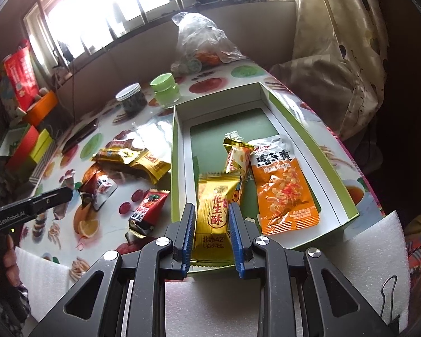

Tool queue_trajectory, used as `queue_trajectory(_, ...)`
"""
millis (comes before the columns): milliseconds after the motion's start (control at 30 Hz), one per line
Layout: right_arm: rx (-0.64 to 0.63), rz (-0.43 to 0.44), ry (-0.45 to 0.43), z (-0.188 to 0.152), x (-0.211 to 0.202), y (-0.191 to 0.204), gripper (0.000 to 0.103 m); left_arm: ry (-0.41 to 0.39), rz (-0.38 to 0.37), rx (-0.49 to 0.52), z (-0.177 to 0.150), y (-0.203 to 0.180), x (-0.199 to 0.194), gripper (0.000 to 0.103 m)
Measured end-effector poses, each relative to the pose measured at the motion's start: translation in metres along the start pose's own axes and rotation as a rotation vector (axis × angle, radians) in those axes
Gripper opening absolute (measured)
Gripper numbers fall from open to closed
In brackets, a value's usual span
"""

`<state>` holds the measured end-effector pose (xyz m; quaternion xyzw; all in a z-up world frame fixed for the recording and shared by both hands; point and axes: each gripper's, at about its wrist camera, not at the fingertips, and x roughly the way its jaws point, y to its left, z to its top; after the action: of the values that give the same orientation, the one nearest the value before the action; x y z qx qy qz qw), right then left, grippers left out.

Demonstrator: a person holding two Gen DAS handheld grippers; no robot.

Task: Organize snacks
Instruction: 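Carry the nougat packet into the green box and open the left tool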

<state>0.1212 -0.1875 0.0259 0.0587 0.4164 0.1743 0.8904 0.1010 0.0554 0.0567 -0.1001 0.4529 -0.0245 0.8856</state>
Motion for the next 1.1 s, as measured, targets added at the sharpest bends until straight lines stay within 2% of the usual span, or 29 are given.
queue_trajectory(133,-0.004,-0.009,-0.004,0.001,-0.002,-0.001,0.022,-0.01,-0.046,0.053,0.013,-0.028,0.006,0.021)
queue_trajectory(567,-0.01,-0.035,-0.01,-0.002,-0.003,-0.002,0.022,0.036,-0.158,0.138,0.04,-0.092,0.043,0.021)
queue_trajectory(867,0.004,-0.089,-0.026,-0.004,-0.011,-0.011,0.022,0.082,-0.173,0.156,0.044,-0.115,0.069,0.021)
queue_trajectory(1100,0.038,-0.089,-0.009,-0.008,-0.008,-0.024,0.022,0.104,-0.17,0.164,0.042,-0.123,0.082,0.021)
